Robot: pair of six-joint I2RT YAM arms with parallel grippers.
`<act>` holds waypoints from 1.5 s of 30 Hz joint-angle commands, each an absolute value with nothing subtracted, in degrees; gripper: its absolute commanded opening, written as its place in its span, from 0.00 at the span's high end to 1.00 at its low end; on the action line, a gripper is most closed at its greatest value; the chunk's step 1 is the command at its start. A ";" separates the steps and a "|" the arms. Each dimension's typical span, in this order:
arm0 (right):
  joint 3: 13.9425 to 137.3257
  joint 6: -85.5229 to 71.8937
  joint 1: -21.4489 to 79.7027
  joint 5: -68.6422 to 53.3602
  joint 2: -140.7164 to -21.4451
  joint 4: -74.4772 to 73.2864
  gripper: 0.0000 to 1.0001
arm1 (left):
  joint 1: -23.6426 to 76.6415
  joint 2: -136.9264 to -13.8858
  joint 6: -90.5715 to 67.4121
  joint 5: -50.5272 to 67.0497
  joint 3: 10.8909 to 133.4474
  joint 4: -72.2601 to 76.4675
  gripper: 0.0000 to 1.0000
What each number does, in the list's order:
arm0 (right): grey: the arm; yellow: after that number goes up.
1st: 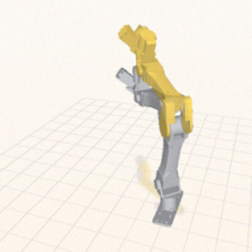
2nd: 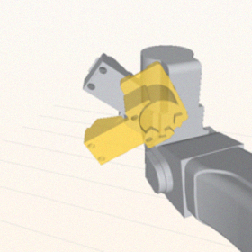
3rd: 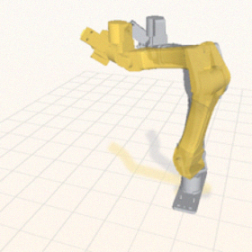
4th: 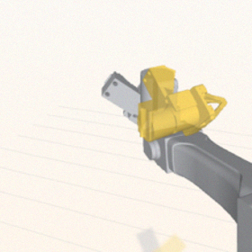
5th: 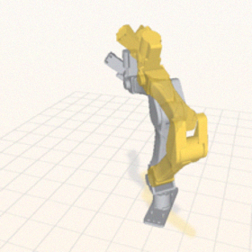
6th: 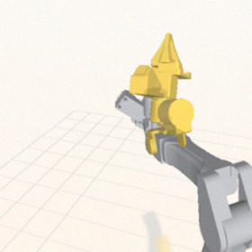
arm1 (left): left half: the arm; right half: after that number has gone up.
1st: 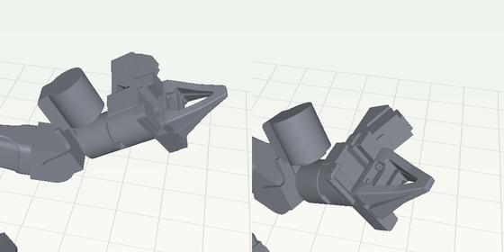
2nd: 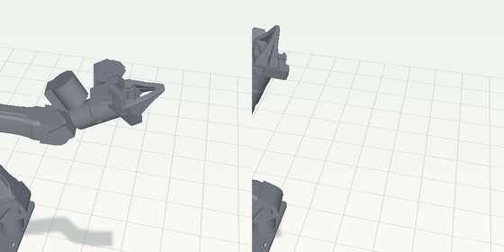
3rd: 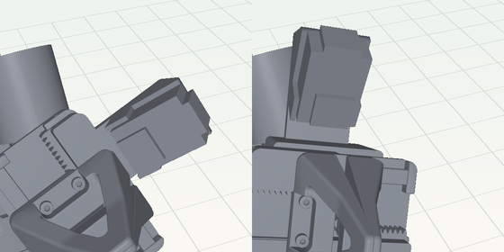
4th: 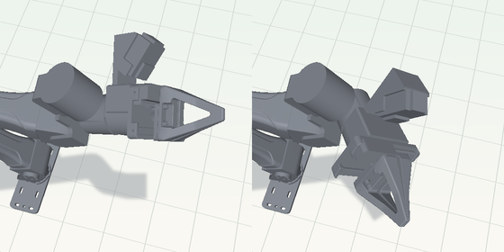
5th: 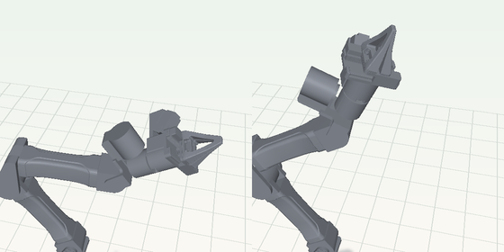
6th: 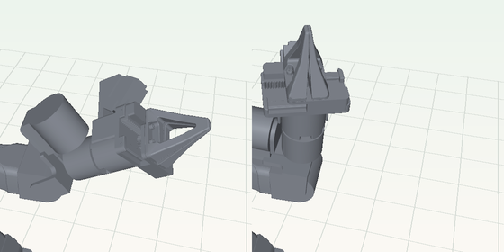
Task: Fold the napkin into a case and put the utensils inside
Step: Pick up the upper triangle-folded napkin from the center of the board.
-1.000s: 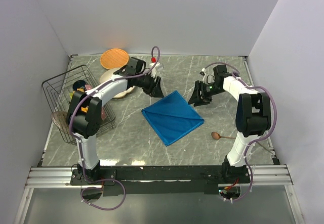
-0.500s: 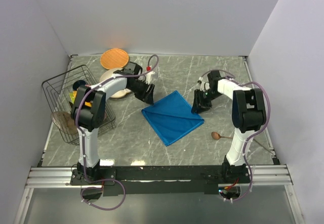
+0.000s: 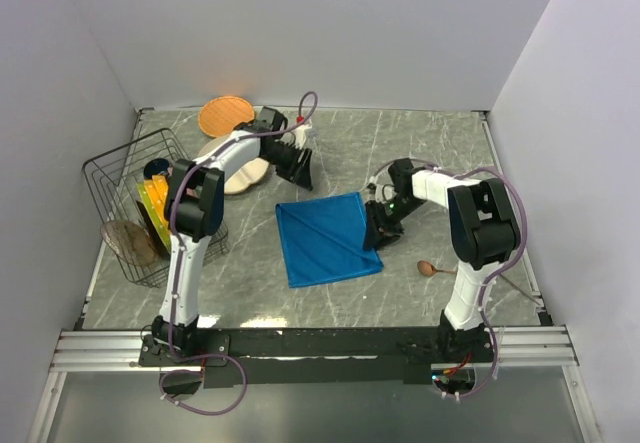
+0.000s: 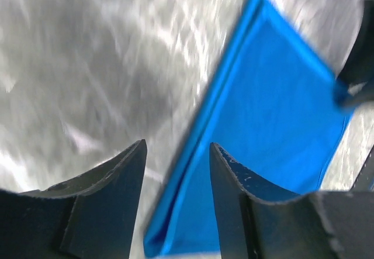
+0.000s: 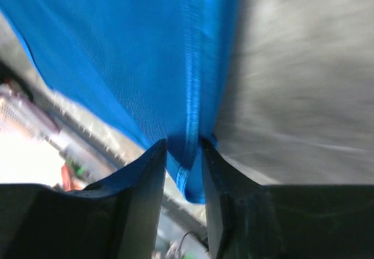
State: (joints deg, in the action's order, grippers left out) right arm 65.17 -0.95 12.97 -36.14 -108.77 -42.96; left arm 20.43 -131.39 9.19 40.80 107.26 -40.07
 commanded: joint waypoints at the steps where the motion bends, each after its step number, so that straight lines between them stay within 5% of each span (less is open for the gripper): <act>1: 62.93 0.09 14.33 -36.64 -109.07 -46.66 0.45 | 22.85 -136.22 9.23 46.93 115.21 -40.78 0.49; 6: 63.45 0.96 11.35 -38.67 -103.72 -50.53 0.23 | 26.01 -137.64 10.37 48.43 114.44 -38.77 0.49; 8: 64.68 2.02 9.94 -39.11 -101.52 -51.50 0.21 | 26.72 -138.16 10.37 48.25 113.56 -37.71 0.50; 18: 79.53 1.84 4.04 -38.24 -108.71 -48.96 0.23 | 30.05 -140.27 12.13 48.43 111.98 -35.77 0.63; 30: 88.59 2.02 4.04 -37.26 -119.70 -45.97 0.24 | 32.52 -134.66 16.96 48.17 103.73 -29.01 0.99; 45: 90.79 8.08 6.06 -48.34 -126.38 -47.02 0.16 | 32.69 -126.12 16.52 49.66 93.69 -16.44 0.99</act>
